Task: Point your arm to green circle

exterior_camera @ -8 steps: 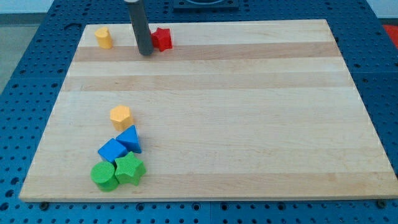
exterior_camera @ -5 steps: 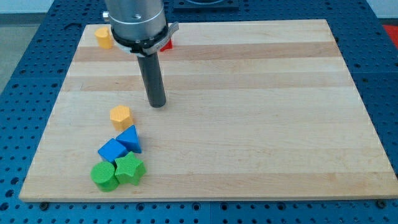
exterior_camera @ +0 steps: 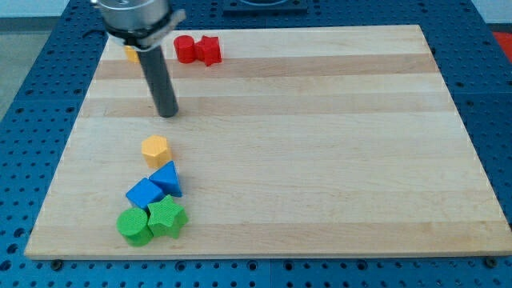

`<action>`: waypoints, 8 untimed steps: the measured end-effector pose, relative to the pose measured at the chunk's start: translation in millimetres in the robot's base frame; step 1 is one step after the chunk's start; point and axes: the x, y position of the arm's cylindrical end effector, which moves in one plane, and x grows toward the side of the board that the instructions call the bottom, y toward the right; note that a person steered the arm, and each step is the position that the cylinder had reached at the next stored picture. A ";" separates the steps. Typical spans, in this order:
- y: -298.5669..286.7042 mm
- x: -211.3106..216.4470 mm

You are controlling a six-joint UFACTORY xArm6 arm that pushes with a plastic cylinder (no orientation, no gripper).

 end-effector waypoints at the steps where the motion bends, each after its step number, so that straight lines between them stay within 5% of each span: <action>1: -65.3 46.2; 2: -127.3 138.7; 4: -129.5 211.0; 6: -108.3 222.9; 8: -19.1 224.5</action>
